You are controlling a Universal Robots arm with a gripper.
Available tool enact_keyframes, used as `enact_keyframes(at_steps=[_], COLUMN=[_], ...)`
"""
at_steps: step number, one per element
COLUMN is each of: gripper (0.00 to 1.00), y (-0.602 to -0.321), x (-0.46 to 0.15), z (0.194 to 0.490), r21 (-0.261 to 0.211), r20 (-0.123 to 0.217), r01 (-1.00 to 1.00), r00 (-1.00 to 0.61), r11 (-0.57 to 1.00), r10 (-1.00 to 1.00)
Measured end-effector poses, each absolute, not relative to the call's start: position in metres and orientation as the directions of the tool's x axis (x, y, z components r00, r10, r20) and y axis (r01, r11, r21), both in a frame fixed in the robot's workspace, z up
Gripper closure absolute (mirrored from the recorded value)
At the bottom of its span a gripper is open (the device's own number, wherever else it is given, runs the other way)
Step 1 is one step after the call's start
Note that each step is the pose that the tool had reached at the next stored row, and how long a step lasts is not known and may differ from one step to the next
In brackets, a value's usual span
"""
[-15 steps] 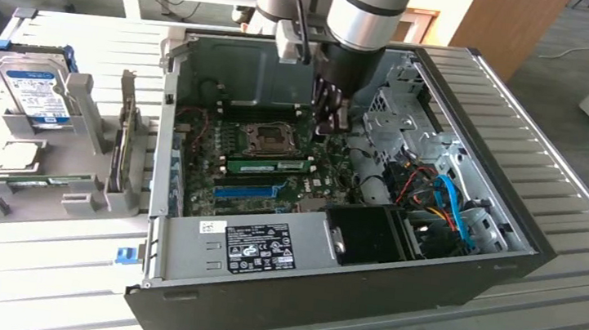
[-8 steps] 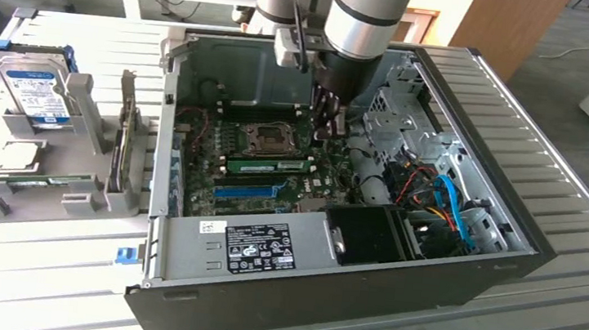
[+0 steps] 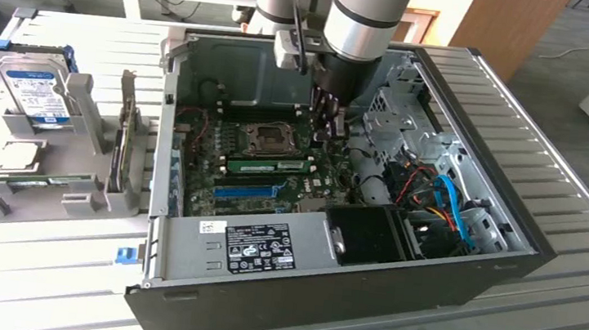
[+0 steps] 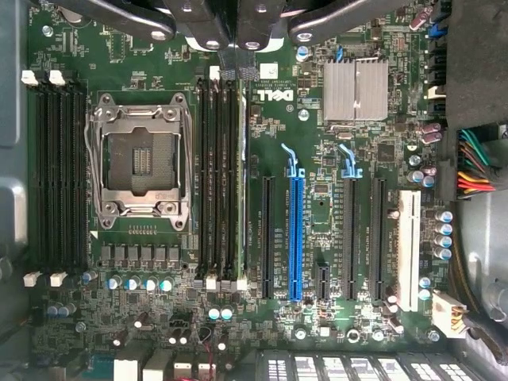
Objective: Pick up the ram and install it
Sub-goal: 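Press down the ram until it locks into place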
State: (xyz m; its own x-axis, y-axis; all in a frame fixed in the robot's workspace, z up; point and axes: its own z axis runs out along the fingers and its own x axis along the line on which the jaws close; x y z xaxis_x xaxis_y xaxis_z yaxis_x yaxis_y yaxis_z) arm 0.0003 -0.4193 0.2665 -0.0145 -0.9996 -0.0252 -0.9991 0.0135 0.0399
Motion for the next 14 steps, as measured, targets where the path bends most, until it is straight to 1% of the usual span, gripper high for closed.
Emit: enact_keyframes(at_steps=[6,14], gripper=[0.89,0.89], y=[-0.419,-0.419], x=[0.0,0.0], z=[0.263,0.251], r21=[0.04,0.04], r20=[-0.025,-0.025], r01=[-0.999,-0.999], r00=[-0.014,-0.014], r11=[0.013,0.013], r10=[-1.0,-1.0])
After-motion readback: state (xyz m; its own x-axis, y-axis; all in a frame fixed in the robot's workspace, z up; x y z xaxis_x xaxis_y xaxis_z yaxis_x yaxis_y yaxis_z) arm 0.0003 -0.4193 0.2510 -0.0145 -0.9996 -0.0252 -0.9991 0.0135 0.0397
